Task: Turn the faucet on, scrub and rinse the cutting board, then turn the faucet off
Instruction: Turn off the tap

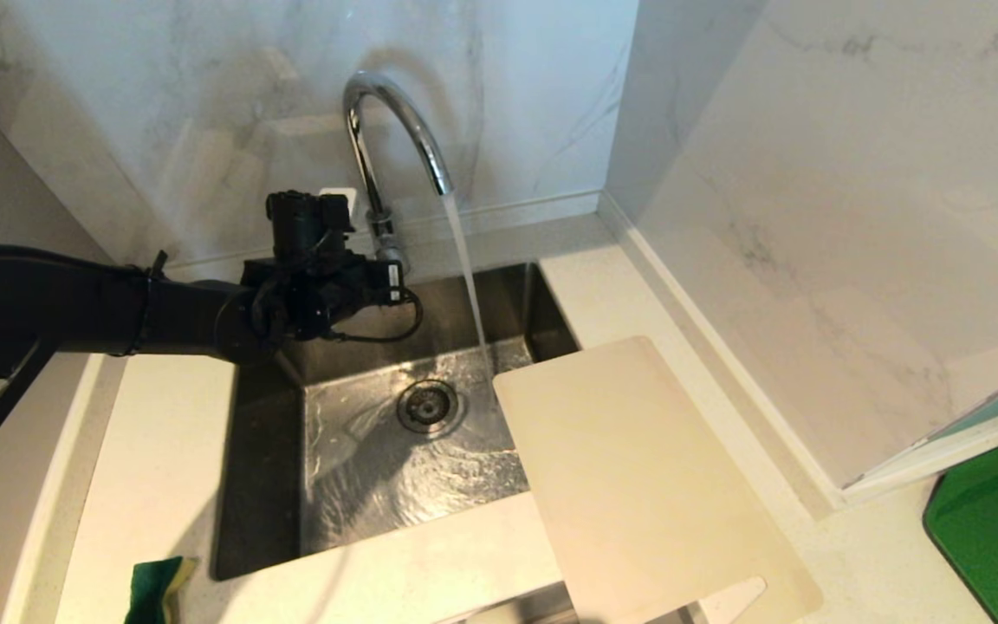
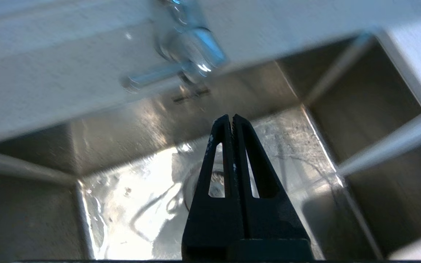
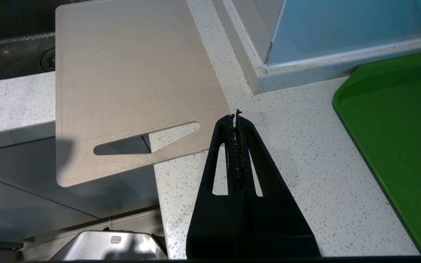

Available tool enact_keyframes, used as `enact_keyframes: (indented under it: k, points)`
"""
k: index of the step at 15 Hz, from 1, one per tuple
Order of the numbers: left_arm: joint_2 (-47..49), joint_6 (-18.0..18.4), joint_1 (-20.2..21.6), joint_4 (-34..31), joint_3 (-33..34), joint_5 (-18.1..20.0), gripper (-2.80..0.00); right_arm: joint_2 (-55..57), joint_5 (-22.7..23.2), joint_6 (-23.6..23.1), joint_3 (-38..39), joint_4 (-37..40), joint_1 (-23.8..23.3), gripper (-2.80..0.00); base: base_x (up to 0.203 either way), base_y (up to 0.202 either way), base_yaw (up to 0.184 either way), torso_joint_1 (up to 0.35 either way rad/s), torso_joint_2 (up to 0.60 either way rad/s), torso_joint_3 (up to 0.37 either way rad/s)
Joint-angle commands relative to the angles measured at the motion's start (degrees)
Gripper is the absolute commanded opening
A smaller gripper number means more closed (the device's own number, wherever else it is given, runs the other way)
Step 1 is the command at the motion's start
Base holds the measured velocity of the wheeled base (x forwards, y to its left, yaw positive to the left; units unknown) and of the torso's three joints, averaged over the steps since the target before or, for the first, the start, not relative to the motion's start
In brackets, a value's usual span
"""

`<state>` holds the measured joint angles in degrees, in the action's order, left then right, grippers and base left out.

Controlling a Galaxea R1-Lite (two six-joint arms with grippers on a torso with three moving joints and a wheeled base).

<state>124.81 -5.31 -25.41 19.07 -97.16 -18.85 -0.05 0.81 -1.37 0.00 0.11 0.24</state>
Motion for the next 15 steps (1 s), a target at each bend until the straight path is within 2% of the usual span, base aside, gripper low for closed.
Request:
enact_keyframes:
  k: [1,7,15]
  points:
    - [1.3,0.0,0.6,0.3,-0.6,-0.1,-2.80,0.0,0.0,0.0,0.0,0.0,0.0,-2.80,0.000,0.000,0.000,0.000,0.00,0.000]
    - [3.6,0.0,1.6,0.3,-4.0,0.0,-2.80,0.0,0.0,0.0,0.0,0.0,0.0,-2.80,0.000,0.000,0.000,0.000,0.00,0.000]
    - [4.1,0.0,3.2,0.4,-4.6,-0.1,-2.80,0.0,0.1,0.0,0.0,0.0,0.0,-2.80,0.000,0.000,0.000,0.000,0.00,0.000]
